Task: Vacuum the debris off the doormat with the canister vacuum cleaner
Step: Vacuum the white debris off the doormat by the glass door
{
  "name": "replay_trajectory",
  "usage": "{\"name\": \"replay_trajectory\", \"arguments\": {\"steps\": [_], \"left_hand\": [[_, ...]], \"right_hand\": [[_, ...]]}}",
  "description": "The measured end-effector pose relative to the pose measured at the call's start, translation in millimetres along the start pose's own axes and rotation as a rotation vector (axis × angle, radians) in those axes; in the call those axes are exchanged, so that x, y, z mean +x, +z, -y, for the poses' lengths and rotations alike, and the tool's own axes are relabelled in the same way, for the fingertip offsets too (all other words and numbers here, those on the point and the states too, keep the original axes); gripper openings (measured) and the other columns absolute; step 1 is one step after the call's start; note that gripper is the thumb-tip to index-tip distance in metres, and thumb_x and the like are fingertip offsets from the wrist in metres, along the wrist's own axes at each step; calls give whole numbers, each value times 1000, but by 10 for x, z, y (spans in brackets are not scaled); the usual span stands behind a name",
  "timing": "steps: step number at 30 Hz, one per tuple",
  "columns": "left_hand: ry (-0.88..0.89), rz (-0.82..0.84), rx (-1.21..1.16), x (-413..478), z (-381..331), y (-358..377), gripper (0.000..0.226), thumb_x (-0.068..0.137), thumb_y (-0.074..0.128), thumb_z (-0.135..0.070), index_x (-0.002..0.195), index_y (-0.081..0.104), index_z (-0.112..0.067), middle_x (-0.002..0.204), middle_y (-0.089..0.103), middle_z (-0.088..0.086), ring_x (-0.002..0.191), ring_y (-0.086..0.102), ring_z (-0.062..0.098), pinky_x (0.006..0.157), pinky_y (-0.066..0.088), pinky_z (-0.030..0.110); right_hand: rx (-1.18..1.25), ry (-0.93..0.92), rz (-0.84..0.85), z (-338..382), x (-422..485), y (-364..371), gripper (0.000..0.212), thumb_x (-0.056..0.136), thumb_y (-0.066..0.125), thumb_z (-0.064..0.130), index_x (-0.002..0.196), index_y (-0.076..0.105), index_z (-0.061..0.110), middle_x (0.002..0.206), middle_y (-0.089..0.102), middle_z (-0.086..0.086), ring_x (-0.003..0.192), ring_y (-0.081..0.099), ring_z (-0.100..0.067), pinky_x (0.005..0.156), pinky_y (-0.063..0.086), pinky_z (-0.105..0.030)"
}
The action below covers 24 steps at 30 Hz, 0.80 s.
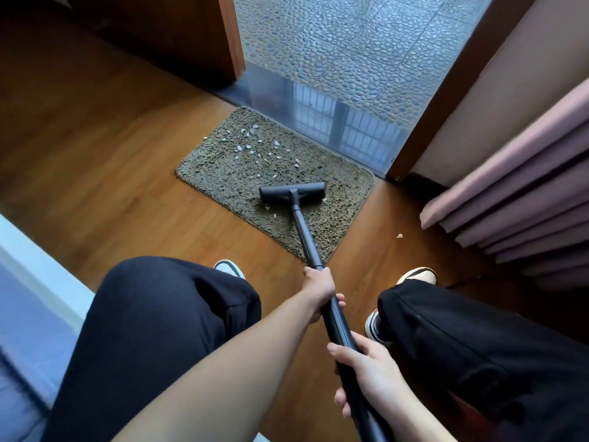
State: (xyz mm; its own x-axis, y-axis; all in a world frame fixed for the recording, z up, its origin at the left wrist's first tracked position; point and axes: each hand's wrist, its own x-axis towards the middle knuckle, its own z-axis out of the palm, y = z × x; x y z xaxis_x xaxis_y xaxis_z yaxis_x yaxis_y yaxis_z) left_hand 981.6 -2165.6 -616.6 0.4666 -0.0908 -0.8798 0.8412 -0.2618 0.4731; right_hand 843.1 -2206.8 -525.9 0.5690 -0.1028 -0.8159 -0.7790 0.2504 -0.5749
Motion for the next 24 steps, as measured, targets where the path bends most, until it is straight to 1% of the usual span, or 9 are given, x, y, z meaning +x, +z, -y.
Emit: {"name": "replay_trajectory", "arguments": {"steps": [3, 6, 8, 11, 13, 16, 19, 24], "left_hand": [[-13, -4, 18, -176, 149, 15, 31, 106, 34, -33, 129, 32, -12, 83, 57, 17, 52, 57, 21, 40, 50, 25], [5, -8, 3, -313, 291, -8, 34, 106, 35, -31, 133, 31, -11, 82, 56, 16, 53, 59, 21, 39, 50, 25], [7, -25, -9, -379, 383, -49, 35, 105, 35, -32, 133, 32, -11, 80, 55, 15, 52, 59, 21, 39, 50, 26], [15, -59, -46, -442, 486, -139, 33, 105, 36, -31, 129, 36, -9, 81, 55, 15, 49, 57, 21, 37, 48, 25], [27, -82, -69, -464, 521, -213, 28, 105, 35, -28, 124, 37, -8, 81, 53, 14, 49, 55, 21, 37, 47, 25], [31, -94, -108, -448, 550, -309, 25, 104, 35, -26, 121, 37, -8, 81, 49, 12, 51, 54, 21, 38, 48, 25], [30, -95, -121, -396, 550, -356, 25, 105, 35, -27, 121, 37, -8, 81, 47, 11, 51, 54, 20, 39, 48, 25], [47, -94, -144, -205, 447, -422, 24, 105, 37, -28, 118, 38, -8, 84, 46, 11, 50, 54, 20, 39, 48, 25]], "right_hand": [[10, -1, 10, -115, -207, -15, 17, 97, 64, 11, 113, 63, 12, 70, 45, -16, 37, 55, -29, 33, 44, -25], [31, 7, 37, -209, -374, 5, 17, 96, 65, 11, 112, 63, 14, 75, 46, -18, 38, 55, -29, 35, 45, -26], [16, 38, 48, -269, -441, 26, 21, 96, 66, 16, 116, 61, 20, 79, 49, -20, 41, 58, -29, 37, 47, -27], [-34, 36, 47, -327, -486, 67, 27, 95, 67, 19, 119, 61, 27, 81, 52, -19, 43, 60, -30, 39, 48, -27], [-70, 17, 46, -339, -506, 120, 24, 93, 68, 19, 115, 63, 29, 80, 53, -18, 44, 60, -31, 40, 48, -27], [-95, 4, 59, -338, -495, 199, 18, 92, 68, 19, 108, 65, 28, 79, 52, -16, 45, 59, -32, 40, 47, -28], [-121, 2, 58, -313, -439, 252, 21, 94, 66, 19, 113, 62, 28, 77, 51, -15, 44, 59, -30, 39, 47, -27], [-162, -10, 52, -228, -255, 308, 24, 95, 66, 19, 118, 60, 22, 73, 50, -14, 42, 58, -28, 37, 46, -26]]}}
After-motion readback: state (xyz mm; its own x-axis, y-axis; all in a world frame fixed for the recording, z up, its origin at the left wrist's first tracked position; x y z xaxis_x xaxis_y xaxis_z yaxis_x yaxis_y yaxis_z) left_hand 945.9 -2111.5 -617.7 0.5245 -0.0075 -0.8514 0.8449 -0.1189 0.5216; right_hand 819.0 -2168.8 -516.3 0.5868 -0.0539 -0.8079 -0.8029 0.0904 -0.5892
